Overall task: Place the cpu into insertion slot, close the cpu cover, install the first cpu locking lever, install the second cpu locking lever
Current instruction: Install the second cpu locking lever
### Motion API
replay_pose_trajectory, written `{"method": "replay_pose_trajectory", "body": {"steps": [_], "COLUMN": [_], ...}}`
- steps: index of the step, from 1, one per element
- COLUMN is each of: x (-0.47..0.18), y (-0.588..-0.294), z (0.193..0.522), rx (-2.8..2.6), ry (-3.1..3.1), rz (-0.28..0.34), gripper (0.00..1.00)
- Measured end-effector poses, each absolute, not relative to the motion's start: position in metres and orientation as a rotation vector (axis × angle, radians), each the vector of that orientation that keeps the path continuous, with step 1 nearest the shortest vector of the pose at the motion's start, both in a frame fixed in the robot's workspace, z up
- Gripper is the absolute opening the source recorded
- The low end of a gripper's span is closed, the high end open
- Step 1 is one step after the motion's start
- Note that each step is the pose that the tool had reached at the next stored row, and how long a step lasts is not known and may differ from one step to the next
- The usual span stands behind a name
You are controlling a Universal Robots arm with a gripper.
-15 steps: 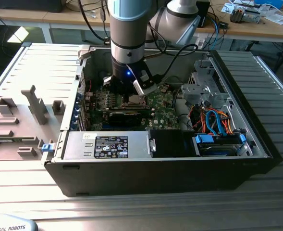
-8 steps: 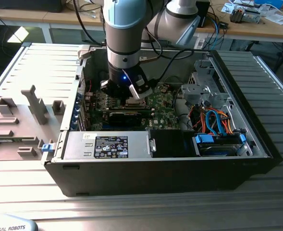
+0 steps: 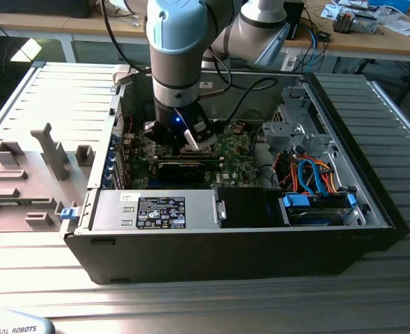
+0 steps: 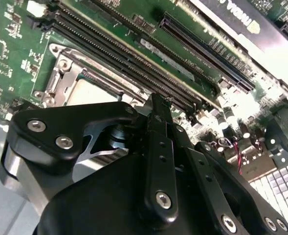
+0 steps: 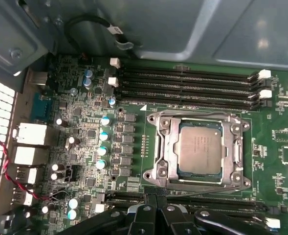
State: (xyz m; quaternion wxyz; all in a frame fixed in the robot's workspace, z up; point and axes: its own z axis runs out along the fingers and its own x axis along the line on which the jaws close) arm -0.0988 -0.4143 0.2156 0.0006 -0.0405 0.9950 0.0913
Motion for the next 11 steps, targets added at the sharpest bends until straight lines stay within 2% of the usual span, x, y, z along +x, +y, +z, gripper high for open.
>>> {"method": "replay_pose_trajectory", "body": {"steps": [11], "x": [-0.103], "y": [-0.410], "z": [0.203], "rx": [-0.130], "ry": [3.122], "rz": [0.309], "gripper": [0.11]}}
